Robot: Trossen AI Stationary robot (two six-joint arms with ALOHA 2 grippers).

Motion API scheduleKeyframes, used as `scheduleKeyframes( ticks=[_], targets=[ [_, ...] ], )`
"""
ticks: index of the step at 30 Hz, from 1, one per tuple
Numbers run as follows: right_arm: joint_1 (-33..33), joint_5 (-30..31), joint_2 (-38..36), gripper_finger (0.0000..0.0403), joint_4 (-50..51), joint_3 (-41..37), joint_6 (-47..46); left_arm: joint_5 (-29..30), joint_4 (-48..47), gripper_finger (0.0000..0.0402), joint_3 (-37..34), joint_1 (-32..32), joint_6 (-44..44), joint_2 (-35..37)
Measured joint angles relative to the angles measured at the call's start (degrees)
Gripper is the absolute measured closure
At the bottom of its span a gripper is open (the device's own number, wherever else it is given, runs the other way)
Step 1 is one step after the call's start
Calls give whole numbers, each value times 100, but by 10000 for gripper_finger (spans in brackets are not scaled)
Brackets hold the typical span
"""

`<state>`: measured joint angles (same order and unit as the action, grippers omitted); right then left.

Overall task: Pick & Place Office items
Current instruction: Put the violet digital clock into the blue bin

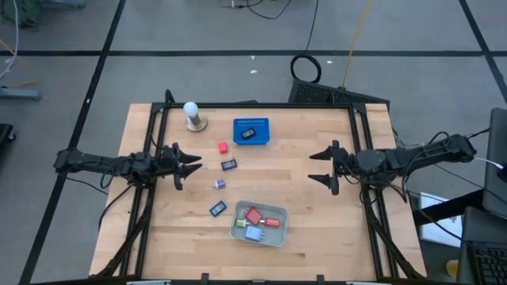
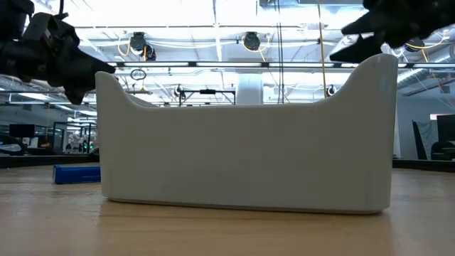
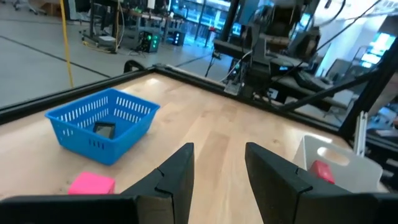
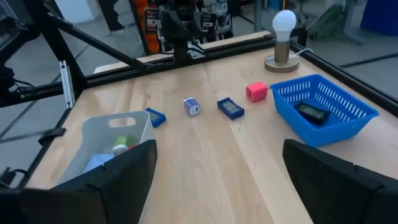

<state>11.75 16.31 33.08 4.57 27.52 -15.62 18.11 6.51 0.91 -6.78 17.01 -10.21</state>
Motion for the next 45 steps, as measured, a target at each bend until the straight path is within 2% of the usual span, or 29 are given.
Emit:
scheduleKeyframes(
  ticks=[7, 13, 19, 22, 28, 34, 36, 38, 45],
  targets=[
    [0, -4, -574, 64, -344, -893, 338, 0, 505, 256, 0, 1, 544, 0],
    [-2, 32, -1042, 64, -354, -1465, 517, 17, 945, 256, 0, 4, 1746, 0],
    [-11, 374, -1472, 64, -531, -1933, 640, 45, 1278, 256, 0, 5, 1617, -1],
    [-17, 529, -1621, 64, -694, -2164, 679, 44, 1886, 256, 0, 5, 1544, -1],
    [-17, 824, -1744, 64, -818, -2410, 302, 10, 3103, 256, 2, 5, 762, 2],
    [-17, 990, -1746, 64, -1128, -2421, 149, 33, 3437, 256, 4, 5, 392, 3],
    [-17, 1119, -1745, 64, -1183, -2423, 65, 243, 3439, 256, 4, 4, 171, 0],
    [-18, 1241, -1744, 64, -1178, -2427, -44, 417, 3480, 256, 4, 8, 402, -1],
    [-20, 1343, -1744, 64, -1186, -2431, -267, -370, 3494, 242, 39, 5, 923, 4]
  ],
)
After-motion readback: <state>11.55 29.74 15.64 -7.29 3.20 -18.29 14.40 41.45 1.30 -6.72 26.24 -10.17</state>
